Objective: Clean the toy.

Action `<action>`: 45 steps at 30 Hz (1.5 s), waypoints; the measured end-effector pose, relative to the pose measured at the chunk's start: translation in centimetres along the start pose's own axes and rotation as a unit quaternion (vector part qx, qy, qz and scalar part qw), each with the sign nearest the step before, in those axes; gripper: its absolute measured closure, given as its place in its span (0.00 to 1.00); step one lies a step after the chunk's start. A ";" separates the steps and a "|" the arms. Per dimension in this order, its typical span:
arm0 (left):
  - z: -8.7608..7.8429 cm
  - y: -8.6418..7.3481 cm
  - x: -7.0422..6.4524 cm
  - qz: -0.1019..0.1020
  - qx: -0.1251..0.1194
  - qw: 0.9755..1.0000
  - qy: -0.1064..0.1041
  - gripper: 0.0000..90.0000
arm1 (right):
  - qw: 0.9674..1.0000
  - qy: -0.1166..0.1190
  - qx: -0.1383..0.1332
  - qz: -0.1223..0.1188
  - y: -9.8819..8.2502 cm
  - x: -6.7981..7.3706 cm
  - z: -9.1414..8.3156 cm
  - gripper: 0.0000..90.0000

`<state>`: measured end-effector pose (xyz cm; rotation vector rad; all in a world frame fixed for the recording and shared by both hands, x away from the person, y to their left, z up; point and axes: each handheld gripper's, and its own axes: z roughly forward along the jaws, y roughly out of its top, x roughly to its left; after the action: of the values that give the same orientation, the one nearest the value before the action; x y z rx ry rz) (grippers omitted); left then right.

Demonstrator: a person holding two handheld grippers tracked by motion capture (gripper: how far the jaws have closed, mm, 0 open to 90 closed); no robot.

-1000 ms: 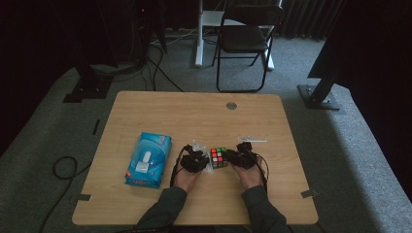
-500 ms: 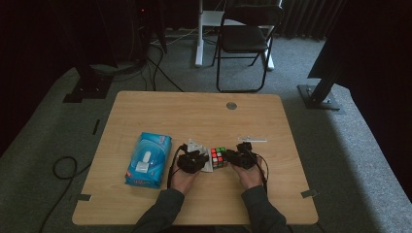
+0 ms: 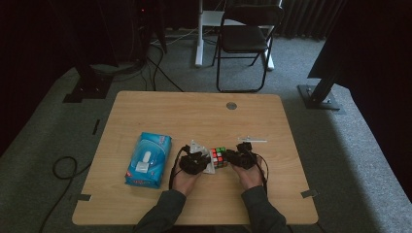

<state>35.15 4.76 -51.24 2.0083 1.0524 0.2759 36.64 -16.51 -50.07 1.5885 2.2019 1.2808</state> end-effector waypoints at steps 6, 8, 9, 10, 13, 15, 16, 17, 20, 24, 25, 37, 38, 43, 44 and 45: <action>0.1 0.0 -0.1 0.002 0.004 1.000 0.010 0.92 | 1.000 0.001 -0.001 0.001 0.0 0.0 0.0 0.78; 0.3 -0.1 0.0 0.002 0.006 1.000 0.011 0.92 | 1.000 0.001 -0.001 0.001 0.0 0.0 0.0 0.78; 0.4 -0.2 0.0 0.002 0.011 1.000 0.012 0.92 | 1.000 0.001 -0.001 0.001 0.0 -0.1 0.0 0.78; 0.6 -0.3 0.0 0.005 0.018 1.000 0.014 0.92 | 1.000 0.001 -0.001 0.001 0.0 -0.1 0.0 0.78; 1.3 -0.8 0.2 0.005 0.028 0.999 0.015 0.92 | 1.000 0.002 -0.001 0.001 0.0 -0.1 0.0 0.78; 1.5 -0.9 0.3 0.005 0.030 0.999 0.015 0.92 | 1.000 0.002 -0.001 0.001 0.0 -0.1 0.0 0.78; 1.9 -1.2 0.3 0.007 0.039 0.999 0.018 0.92 | 1.000 0.002 -0.001 0.001 0.0 -0.1 0.0 0.78; 2.1 -1.3 0.3 0.010 0.042 0.999 0.019 0.92 | 1.000 0.002 -0.001 0.000 0.0 -0.1 0.0 0.78; 2.3 -1.3 0.3 0.012 0.044 0.999 0.018 0.92 | 1.000 0.000 -0.002 0.003 0.0 -0.1 0.0 0.78; 2.4 -1.2 0.4 0.011 0.045 0.999 0.020 0.92 | 1.000 -0.002 -0.002 0.003 0.0 -0.1 0.0 0.78; 2.4 -1.2 0.4 0.009 0.044 0.999 0.018 0.92 | 1.000 -0.001 -0.002 0.004 0.0 -0.1 0.0 0.78; -0.2 -0.6 1.6 -0.007 0.006 1.000 0.024 0.92 | 1.000 0.001 -0.002 0.009 0.0 -0.3 0.0 0.73; -0.6 -0.5 1.8 -0.009 0.001 1.000 0.025 0.92 | 1.000 -0.001 -0.002 0.009 0.0 -0.3 0.0 0.71; -2.5 -0.3 2.8 -0.021 -0.019 0.999 0.032 0.92 | 1.000 -0.003 -0.004 0.007 -0.1 -0.4 -0.2 0.66; -2.8 -0.3 3.0 -0.023 -0.023 0.999 0.032 0.92 | 1.000 -0.003 -0.006 0.008 -0.1 -0.4 -0.3 0.66; -3.1 -0.4 3.2 -0.025 -0.026 0.999 0.035 0.92 | 1.000 -0.003 -0.008 0.007 -0.1 -0.4 -0.5 0.66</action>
<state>35.28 9.06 -50.11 1.9354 1.1267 0.3467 36.51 -17.14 -50.02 1.6022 2.1749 1.2929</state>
